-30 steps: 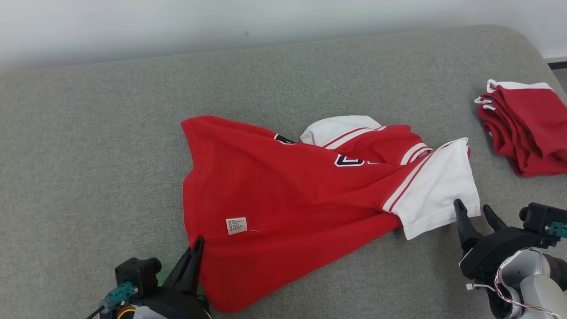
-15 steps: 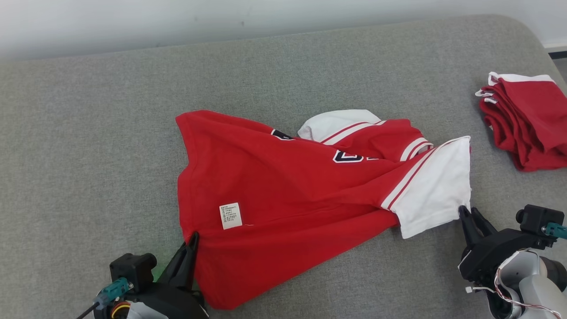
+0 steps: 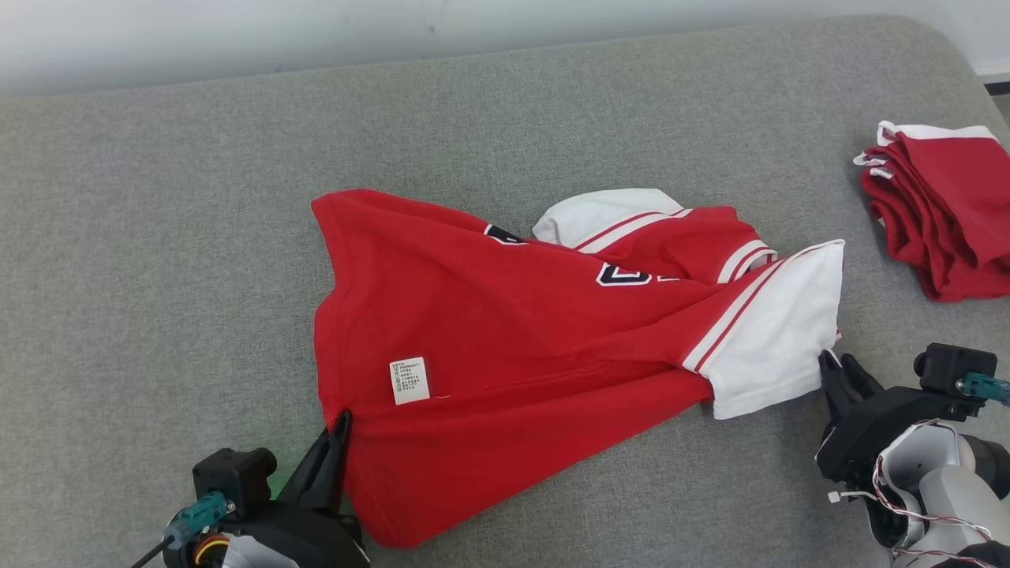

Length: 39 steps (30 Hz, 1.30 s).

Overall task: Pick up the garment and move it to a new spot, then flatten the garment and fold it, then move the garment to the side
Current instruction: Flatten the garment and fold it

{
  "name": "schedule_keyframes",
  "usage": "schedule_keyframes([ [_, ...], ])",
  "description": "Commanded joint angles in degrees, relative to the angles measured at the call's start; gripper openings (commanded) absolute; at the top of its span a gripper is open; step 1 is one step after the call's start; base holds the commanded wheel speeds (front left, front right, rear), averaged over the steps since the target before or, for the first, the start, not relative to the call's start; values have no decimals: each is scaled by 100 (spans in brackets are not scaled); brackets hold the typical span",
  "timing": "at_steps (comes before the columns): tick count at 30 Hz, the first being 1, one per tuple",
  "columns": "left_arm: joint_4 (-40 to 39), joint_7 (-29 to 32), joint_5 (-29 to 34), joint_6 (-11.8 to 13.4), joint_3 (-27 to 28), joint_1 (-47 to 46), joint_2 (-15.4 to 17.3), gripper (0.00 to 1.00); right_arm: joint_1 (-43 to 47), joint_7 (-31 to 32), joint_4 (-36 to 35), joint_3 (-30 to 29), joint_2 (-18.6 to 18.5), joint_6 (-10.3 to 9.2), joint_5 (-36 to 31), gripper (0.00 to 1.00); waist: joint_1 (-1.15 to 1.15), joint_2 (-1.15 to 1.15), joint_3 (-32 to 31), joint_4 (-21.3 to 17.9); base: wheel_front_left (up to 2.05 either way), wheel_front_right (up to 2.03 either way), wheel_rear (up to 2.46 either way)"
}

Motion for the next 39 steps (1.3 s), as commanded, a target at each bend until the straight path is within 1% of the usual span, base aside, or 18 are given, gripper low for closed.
schedule_keyframes([
  [1,-18,3,-63,22,4,-41,37,0,39,102,109,90,49,-16,-71,37,0,-1,-3,14,0,0,0],
  [2,-14,-2,-68,22,3,-38,38,0,50,133,143,126,66,-15,-102,32,0,-1,-8,17,0,0,0],
  [3,-14,-2,-68,22,3,-38,38,0,50,133,143,126,66,-15,-102,32,0,-1,-8,17,0,0,0],
  [5,-5,-15,-77,34,2,-28,36,0,81,185,209,161,80,-16,-130,15,0,-1,-21,18,0,0,0],
  [6,4,-24,-81,36,2,-20,36,0,110,214,244,174,76,-16,-158,0,0,-1,-35,16,0,0,0],
  [10,37,-66,-119,31,10,22,30,0,216,155,195,190,106,-16,-201,0,0,-1,-108,-14,0,0,0],
  [13,28,-140,-126,36,18,36,12,0,237,-18,-31,184,96,-16,-142,0,0,-1,-192,-47,0,0,0],
  [21,-212,-440,-200,-12,160,100,-39,0,405,-415,-1179,338,-122,-16,236,0,0,-1,-438,-82,0,0,0],
  [25,-359,-531,-300,-40,211,146,-102,0,494,-474,-1785,371,-287,-16,277,0,0,-1,-565,-67,0,0,0],
  [31,-509,-594,-500,-114,306,105,-194,0,503,-394,-2504,427,-400,-16,306,0,0,-1,-755,-45,0,0,0],
  [36,-649,-482,-661,-207,466,-250,-76,0,263,-258,-2816,485,-414,-16,312,0,0,-1,-869,-57,0,0,0],
  [39,-760,-211,-855,-261,636,-725,117,0,-149,-55,-2857,743,-445,-16,354,0,0,-1,-809,-125,0,0,0],
])
